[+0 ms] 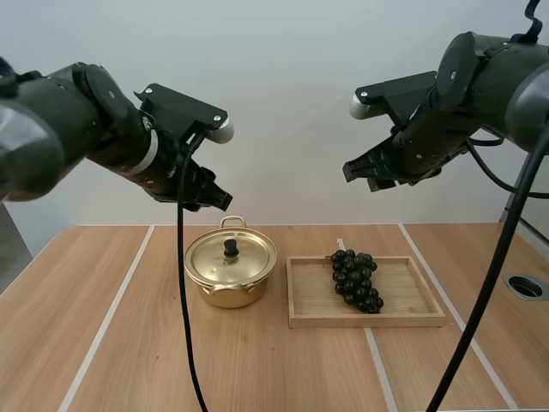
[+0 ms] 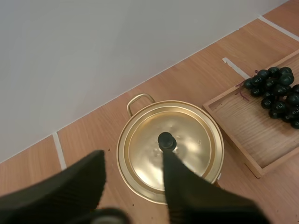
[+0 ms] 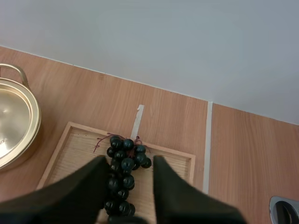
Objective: Open the pot, put the grape inside, and close it
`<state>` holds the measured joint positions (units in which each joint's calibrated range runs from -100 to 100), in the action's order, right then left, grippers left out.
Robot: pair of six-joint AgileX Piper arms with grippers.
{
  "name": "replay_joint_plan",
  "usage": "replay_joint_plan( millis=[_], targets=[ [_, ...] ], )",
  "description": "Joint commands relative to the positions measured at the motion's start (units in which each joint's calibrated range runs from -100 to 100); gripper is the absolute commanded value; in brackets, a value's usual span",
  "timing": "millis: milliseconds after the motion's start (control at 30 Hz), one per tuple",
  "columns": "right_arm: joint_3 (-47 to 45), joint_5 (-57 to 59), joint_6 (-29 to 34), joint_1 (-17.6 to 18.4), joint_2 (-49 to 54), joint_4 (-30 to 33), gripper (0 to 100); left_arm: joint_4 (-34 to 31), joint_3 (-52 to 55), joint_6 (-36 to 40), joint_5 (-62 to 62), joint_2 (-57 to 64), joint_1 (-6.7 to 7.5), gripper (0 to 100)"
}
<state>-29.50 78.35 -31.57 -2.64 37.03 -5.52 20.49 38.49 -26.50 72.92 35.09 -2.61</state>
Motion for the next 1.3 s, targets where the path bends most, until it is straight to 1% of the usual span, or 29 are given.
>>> replay_joint_plan(
  millis=[0, 167, 233, 300, 400, 533, 600, 667, 867, 1100, 1267],
  targets=[
    [0.49, -0.39, -1.58, -0.07, 0.09, -0.29, 100, 2.5, -2.69, -1.41, 2.03, -4.11, -0.01, 100],
    [0.49, 0.06, -1.58, -0.07, -0.93, -0.29, 100, 3.6, -6.4, -2.45, 5.09, -9.83, -0.01, 100],
    [0.49, 0.06, -1.58, -0.07, -1.33, -0.29, 100, 3.68, -7.4, -2.45, 6.52, -11.65, 0.34, 100],
    [0.49, 0.06, -1.58, -0.07, -2.27, -0.44, 100, 3.57, -7.66, -2.45, 6.32, -13.41, 1.45, 100],
    [0.49, 0.5, -1.58, -0.07, -3.51, -1.36, 100, 1.98, -7.66, -1.45, 3.26, -15.31, 3.94, 100],
    [0.49, 0.74, -1.58, -0.07, -4.24, -1.49, 100, -4.65, -7.66, 2.78, -2.74, -18.56, 7.02, 100],
    [0.49, 0.74, -1.58, -0.07, -4.34, -1.49, 100, -6.88, -7.66, 4.86, -4.32, -20.28, 7.86, 100],
    [0.49, 0.74, -1.58, -0.07, -4.34, -1.49, 100, -7.55, -7.66, 5.45, -5.15, -22.45, 8.16, 100],
    [0.49, 0.92, -1.58, -0.07, -4.27, -1.49, 100, -7.92, -7.66, 5.85, -6.12, -28.19, 8.16, 100],
    [0.49, 2.06, -1.58, -0.07, -4.27, -1.49, 100, -7.92, -8.1, 5.9, -11.34, -31.22, 8.16, 100],
    [0.49, 2.45, -1.58, -0.07, -4.27, -1.49, 100, -7.92, -8.96, 5.9, -10.72, -33.73, 8.16, 100]
  ],
)
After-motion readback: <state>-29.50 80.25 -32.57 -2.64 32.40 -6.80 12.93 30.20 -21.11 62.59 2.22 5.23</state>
